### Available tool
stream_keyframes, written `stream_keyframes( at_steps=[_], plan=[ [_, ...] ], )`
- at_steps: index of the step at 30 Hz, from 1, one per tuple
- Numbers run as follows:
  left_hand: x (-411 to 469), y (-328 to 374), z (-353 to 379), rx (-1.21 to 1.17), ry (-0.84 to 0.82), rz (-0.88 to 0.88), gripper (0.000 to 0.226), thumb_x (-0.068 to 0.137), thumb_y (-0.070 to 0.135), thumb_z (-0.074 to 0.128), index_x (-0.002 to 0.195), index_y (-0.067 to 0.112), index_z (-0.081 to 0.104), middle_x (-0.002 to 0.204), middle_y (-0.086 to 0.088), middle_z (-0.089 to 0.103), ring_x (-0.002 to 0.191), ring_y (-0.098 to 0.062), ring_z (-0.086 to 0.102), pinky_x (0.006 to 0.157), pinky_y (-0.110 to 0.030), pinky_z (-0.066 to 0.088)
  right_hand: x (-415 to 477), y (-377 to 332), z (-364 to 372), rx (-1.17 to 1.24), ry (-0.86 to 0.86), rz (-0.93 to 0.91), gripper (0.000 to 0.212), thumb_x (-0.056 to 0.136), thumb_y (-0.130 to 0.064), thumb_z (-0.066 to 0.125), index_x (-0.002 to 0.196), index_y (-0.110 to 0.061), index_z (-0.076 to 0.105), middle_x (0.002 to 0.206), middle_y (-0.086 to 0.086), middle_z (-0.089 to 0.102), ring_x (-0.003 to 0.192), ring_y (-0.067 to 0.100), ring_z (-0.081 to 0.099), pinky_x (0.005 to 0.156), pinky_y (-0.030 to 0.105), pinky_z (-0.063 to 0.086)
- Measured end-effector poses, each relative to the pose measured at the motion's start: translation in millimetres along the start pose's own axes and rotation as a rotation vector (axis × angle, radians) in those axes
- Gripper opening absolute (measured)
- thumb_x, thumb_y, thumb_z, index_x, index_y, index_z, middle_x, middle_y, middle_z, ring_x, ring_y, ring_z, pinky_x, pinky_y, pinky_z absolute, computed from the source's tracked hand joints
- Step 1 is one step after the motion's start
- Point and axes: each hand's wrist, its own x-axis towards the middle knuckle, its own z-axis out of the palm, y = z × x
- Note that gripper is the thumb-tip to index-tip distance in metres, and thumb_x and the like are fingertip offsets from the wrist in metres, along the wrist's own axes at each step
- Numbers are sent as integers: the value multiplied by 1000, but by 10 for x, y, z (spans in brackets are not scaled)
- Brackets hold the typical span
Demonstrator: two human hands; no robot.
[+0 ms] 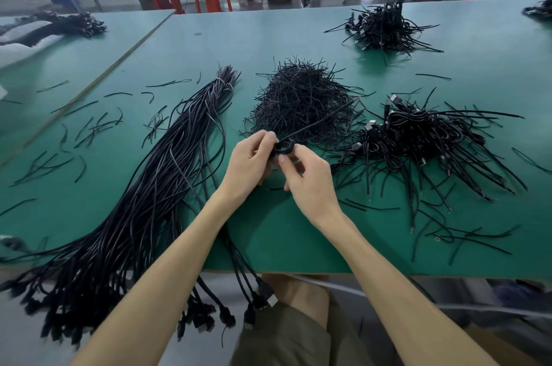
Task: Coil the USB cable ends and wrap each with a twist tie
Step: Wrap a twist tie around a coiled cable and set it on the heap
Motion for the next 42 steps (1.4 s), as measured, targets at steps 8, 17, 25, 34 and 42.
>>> stream_keyframes(
  at_steps=[8, 17, 25, 34, 42],
  plan=[
    [-71, -8, -61, 416, -185, 292, 30, 104, 10, 52, 133, 11, 60, 106, 9, 58, 96, -2, 59, 83, -11, 41, 15, 7, -58, 176, 82, 169, 21, 101, -15, 58, 83, -6, 62, 68, 5, 65, 48, 11, 53, 51, 19, 42],
    [-120, 81, -158, 548, -222, 189, 36, 108, 26, 43, 138, 13, 58, 104, 6, 55, 97, -17, 58, 91, -46, 50, 1, -9, -36, 56, -13, 103, 20, 102, -17, 57, 86, -10, 66, 79, 4, 70, 63, 23, 62, 61, 30, 51],
    [-250, 168, -88, 773, -123, 136, 33, 108, 32, 30, 113, 16, 58, 98, 1, 56, 84, -25, 59, 76, -42, 47, -5, 6, -8, -11, 9, 56, 16, 100, -16, 60, 86, -14, 69, 77, -7, 65, 68, 9, 57, 66, 26, 46],
    [-242, 213, -5, 521, -25, -16, 19, 105, 29, 45, 119, 22, 57, 86, 8, 63, 70, -12, 58, 66, -34, 45, -8, 18, -18, -105, 40, 19, 18, 98, -20, 60, 81, -15, 60, 81, -6, 60, 74, 13, 56, 70, 39, 49],
    [-205, 444, -368, 427, -319, 82, 39, 92, 26, 73, 124, 30, 52, 89, 9, 66, 75, 0, 64, 67, -21, 51, -86, -100, -6, -243, 98, -154, 16, 103, -17, 57, 88, -10, 57, 89, -5, 49, 66, 17, 46, 59, 39, 42]
  ],
)
